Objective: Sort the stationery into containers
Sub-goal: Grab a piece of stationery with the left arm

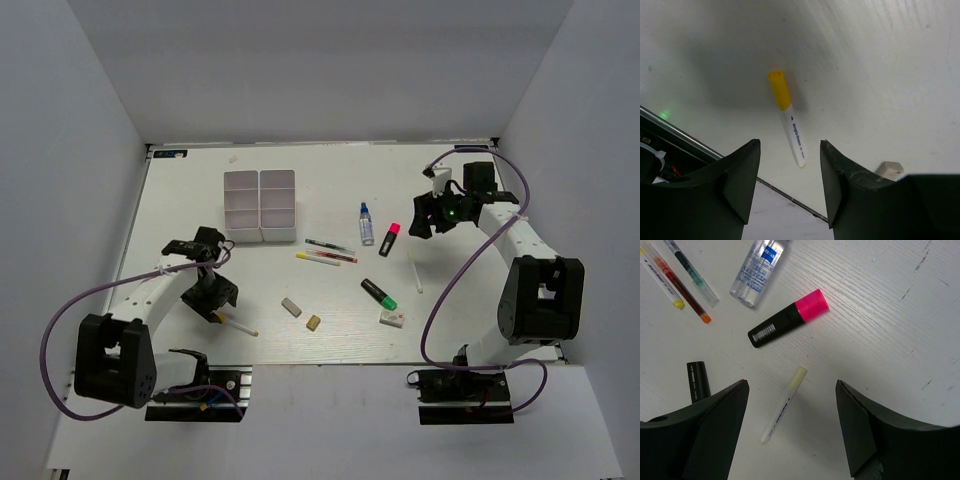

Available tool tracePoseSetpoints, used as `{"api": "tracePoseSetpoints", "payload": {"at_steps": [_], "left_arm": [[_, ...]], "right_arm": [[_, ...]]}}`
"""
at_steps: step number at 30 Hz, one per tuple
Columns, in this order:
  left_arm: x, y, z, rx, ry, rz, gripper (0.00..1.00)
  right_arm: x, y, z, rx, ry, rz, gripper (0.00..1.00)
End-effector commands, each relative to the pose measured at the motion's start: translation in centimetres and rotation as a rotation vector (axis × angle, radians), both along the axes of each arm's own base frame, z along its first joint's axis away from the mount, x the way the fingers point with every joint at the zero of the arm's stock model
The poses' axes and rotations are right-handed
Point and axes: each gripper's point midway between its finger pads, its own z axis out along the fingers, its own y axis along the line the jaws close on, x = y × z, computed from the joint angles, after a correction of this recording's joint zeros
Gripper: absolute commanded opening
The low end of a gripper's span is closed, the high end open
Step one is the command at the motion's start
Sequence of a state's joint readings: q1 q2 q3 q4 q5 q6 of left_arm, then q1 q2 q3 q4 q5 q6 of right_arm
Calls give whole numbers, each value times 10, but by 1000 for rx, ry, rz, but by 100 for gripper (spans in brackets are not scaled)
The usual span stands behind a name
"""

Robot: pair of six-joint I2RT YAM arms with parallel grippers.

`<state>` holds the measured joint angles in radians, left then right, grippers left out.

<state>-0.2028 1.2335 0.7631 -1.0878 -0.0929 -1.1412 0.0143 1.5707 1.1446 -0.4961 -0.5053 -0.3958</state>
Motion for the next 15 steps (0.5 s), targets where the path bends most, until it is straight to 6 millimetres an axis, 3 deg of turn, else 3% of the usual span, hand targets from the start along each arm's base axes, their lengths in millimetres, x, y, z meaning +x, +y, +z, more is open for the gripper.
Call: {"api": "tracePoseSetpoints", "payload": {"at_steps": [1,6,15], "left_arm": [[6,6,-7,44,-18,8,61],[-1,3,-21,54,21,-15,61],[8,-1,-51,52,-26,-31,50]], "right_arm": [[15,3,20,27,-64,0,76],[11,0,18,10,-65,-13,76],[7,1,22,17,-53,-16,76]]}}
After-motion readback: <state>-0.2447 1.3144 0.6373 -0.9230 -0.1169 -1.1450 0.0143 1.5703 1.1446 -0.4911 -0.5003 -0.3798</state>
